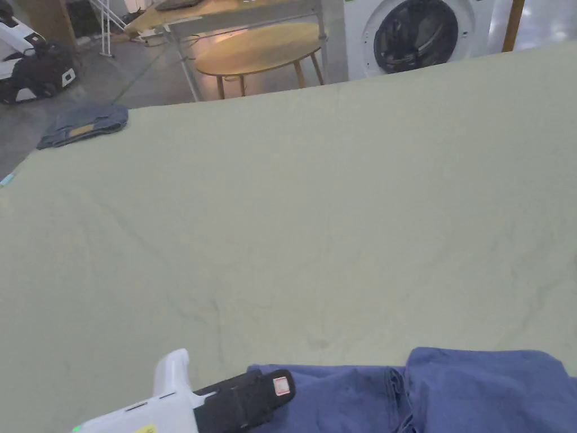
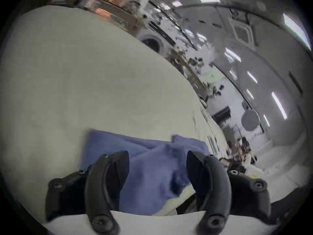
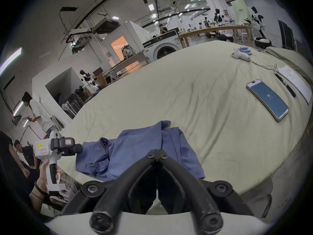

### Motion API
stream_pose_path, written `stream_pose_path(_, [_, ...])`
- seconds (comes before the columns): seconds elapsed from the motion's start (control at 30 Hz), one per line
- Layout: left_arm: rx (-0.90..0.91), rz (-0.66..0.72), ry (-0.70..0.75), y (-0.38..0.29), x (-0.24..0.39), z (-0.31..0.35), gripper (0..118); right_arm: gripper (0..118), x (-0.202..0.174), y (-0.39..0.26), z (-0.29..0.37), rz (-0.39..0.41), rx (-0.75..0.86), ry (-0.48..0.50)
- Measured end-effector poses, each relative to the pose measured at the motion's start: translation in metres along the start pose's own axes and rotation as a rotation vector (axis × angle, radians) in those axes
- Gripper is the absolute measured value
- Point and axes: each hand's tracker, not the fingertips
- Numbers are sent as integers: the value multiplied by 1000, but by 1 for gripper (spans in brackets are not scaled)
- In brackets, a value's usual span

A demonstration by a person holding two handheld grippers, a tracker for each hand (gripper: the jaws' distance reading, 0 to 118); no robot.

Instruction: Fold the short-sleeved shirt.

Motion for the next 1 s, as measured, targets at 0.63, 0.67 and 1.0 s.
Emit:
stream_pose_path(0.63, [179,150,-80,-1,-9,38,7,0,-6,9,-3,-9,0,15])
stream_pose_path(0.67, [192,110,-75,7,6,44,7,0,-4,9,-3,-18,2,18])
stream_pose_path(1.0, [-223,-232,-150,-42,155,-135,7,0,-3,5,14,-51,32,3])
